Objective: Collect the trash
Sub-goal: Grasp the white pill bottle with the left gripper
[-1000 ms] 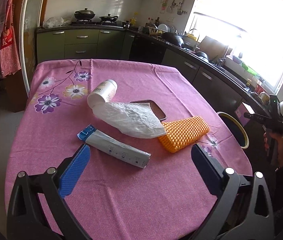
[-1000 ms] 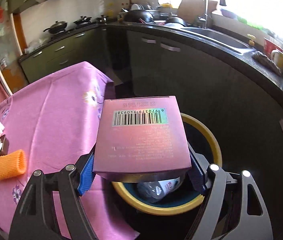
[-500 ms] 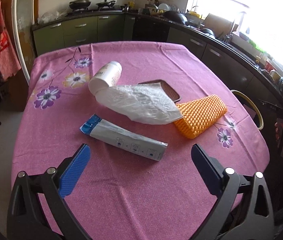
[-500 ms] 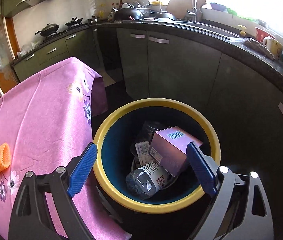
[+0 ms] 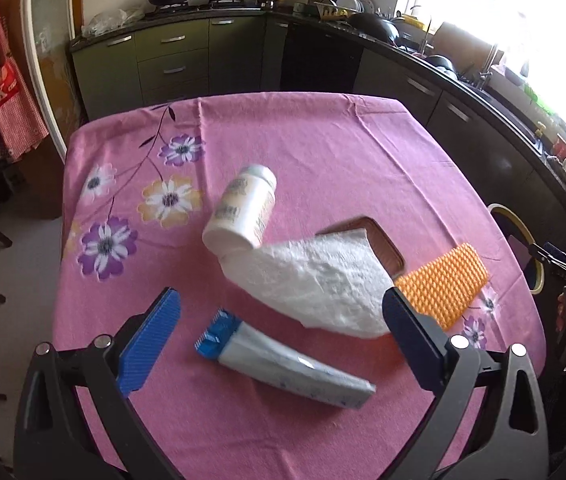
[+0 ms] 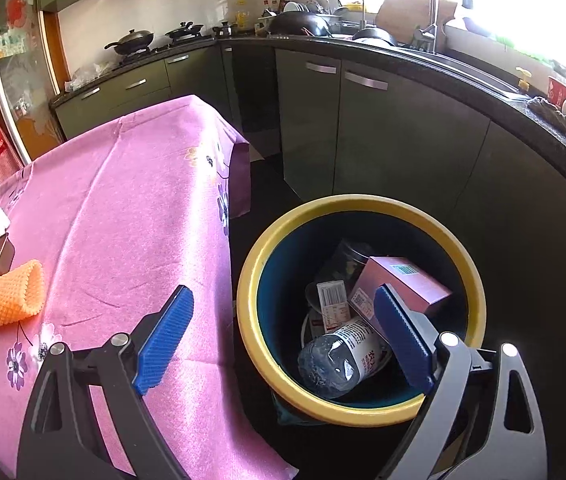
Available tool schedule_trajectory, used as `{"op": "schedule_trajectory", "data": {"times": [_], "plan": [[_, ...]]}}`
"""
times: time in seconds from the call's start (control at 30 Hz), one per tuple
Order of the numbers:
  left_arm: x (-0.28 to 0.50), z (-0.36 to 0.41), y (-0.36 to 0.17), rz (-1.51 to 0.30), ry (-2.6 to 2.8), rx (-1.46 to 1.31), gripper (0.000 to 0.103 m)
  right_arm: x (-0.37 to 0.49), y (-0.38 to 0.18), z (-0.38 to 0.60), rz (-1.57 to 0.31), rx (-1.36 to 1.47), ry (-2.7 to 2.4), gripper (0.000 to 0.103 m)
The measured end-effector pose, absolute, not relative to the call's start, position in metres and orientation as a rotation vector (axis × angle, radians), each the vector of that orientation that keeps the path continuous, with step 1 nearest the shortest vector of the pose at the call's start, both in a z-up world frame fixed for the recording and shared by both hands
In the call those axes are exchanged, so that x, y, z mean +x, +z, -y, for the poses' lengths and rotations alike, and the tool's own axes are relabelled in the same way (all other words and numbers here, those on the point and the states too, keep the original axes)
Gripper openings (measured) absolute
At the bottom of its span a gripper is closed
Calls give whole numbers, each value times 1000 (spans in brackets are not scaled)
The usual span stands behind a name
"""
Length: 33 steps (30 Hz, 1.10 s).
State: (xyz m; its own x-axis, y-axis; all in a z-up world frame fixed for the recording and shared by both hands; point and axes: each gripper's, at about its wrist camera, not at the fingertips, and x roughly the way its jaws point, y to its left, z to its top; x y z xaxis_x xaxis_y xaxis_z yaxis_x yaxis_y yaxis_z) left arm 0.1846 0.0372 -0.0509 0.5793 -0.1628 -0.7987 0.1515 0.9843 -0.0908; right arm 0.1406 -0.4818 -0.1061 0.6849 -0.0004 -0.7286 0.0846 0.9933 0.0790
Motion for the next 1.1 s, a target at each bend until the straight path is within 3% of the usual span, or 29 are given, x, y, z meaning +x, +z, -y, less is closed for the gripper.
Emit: {"op": "schedule_trajectory", "data": {"times": [0.17,0.23,0.3,0.33,0.63,0.9,1.1], "plan": [[251,-50,-50,-1006,-206,-12,96,140,-111,479,-825,108,-41,90],[271,-52,-57,-1046,-206,-15,89,139,-111,480,-825,105,-47,90],[283,-51,-66,-1086,-206,-5,74,139,-111,481,-831,106,-49,90],[289,-52,-71,-1105,-209,-8,72,139,-111,483,-831,106,-50,90],[303,-40,-94,-1187,-209,60,62,142,-115,483,-840,110,-37,90],[314,-39,-106,-1233,-179,97,46,143,-117,481,-845,110,-27,90],[309,-38,-95,-1200,-183,107,45,139,-111,484,-829,118,-30,90]]}}
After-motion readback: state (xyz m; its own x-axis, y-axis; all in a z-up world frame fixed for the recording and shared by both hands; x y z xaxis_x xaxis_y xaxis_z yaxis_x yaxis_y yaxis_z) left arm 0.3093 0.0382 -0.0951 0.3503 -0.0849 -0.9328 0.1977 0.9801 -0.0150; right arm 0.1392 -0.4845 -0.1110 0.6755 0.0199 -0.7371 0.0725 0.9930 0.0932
